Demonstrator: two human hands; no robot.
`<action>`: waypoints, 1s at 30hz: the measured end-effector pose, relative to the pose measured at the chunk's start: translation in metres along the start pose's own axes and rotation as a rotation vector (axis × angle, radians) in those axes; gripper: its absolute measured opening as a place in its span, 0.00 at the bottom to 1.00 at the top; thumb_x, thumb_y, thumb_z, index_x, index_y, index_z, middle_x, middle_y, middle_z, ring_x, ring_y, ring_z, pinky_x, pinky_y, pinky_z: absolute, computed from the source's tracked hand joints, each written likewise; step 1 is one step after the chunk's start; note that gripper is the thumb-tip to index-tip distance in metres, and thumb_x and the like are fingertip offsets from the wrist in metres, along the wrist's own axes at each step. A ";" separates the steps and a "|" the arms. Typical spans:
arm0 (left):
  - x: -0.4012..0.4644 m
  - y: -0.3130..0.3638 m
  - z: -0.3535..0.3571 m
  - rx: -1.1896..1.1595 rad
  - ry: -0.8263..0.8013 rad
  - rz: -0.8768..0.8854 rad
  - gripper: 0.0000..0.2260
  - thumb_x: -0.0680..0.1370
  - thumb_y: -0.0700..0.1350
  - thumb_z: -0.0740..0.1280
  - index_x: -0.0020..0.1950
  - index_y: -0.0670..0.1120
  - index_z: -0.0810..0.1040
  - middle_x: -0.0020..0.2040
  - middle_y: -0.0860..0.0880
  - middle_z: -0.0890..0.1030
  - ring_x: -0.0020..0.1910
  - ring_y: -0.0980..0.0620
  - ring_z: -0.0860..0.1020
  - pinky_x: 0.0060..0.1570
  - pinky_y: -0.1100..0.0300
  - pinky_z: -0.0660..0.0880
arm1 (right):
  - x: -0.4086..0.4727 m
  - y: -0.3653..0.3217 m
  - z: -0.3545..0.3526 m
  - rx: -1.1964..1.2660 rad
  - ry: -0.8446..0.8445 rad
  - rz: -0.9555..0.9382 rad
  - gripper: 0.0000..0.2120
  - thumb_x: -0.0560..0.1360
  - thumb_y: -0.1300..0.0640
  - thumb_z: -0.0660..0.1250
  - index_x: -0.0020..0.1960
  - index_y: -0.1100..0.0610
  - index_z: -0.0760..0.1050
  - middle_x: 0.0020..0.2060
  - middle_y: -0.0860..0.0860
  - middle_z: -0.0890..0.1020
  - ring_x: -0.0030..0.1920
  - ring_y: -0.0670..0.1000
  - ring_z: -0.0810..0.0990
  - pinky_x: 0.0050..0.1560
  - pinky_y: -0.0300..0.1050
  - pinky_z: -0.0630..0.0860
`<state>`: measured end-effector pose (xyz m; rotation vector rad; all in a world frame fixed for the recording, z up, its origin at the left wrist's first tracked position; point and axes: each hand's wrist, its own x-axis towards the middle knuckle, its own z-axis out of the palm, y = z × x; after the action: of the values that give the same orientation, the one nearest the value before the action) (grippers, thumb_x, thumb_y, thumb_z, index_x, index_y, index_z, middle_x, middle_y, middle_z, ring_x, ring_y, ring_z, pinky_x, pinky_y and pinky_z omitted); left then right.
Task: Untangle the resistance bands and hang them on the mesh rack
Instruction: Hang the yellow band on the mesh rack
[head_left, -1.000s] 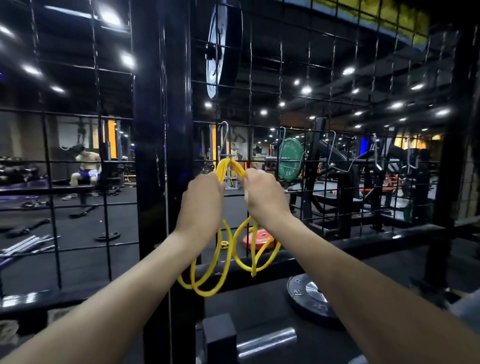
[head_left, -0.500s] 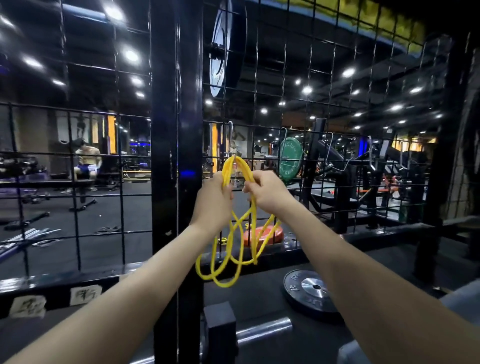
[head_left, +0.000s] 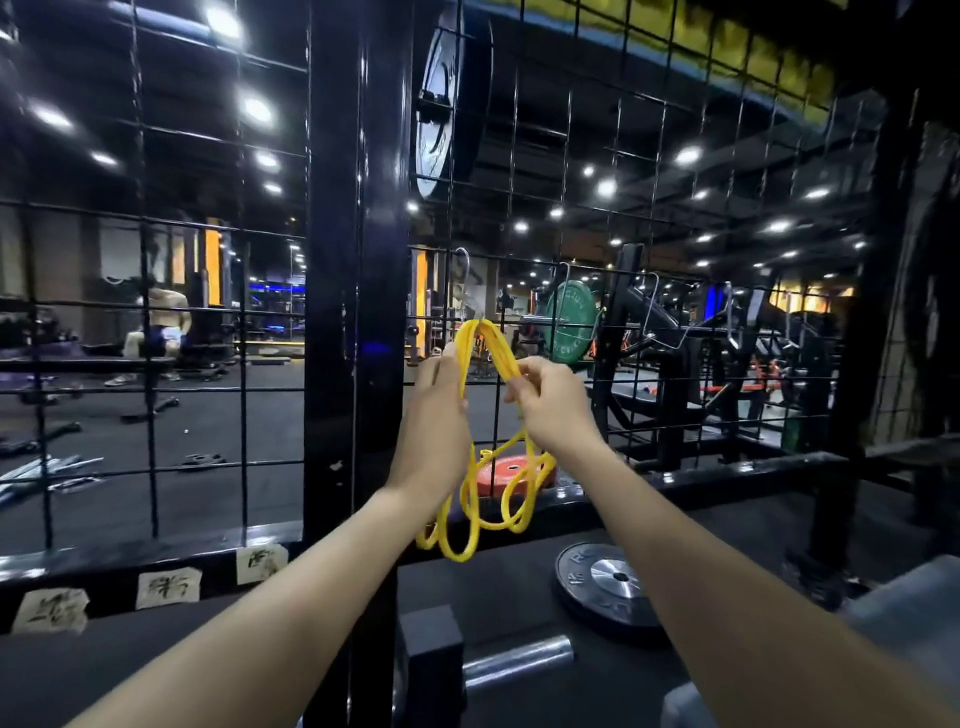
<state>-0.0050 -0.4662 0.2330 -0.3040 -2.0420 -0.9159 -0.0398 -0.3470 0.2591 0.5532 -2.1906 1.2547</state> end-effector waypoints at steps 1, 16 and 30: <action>0.000 -0.002 0.001 -0.007 -0.008 0.004 0.21 0.81 0.37 0.52 0.74 0.48 0.58 0.65 0.54 0.65 0.59 0.57 0.68 0.51 0.75 0.61 | 0.000 0.002 0.005 0.017 -0.012 0.013 0.10 0.79 0.61 0.57 0.54 0.56 0.77 0.41 0.53 0.81 0.36 0.49 0.75 0.37 0.43 0.73; -0.030 0.003 0.004 0.544 0.007 0.272 0.24 0.81 0.47 0.58 0.75 0.45 0.56 0.77 0.47 0.51 0.76 0.50 0.45 0.72 0.57 0.38 | -0.028 0.019 -0.014 -0.267 -0.002 -0.044 0.25 0.79 0.57 0.61 0.74 0.55 0.59 0.73 0.51 0.63 0.73 0.51 0.60 0.74 0.52 0.56; -0.099 0.109 0.131 0.092 -0.312 0.365 0.15 0.78 0.46 0.62 0.64 0.46 0.72 0.63 0.49 0.71 0.59 0.47 0.72 0.58 0.55 0.67 | -0.159 0.112 -0.182 -0.612 0.175 0.252 0.17 0.78 0.56 0.63 0.66 0.58 0.71 0.59 0.57 0.75 0.60 0.56 0.75 0.57 0.46 0.69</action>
<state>0.0304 -0.2860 0.1614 -0.7809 -2.2013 -0.5742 0.0624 -0.1217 0.1602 -0.0758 -2.3755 0.6448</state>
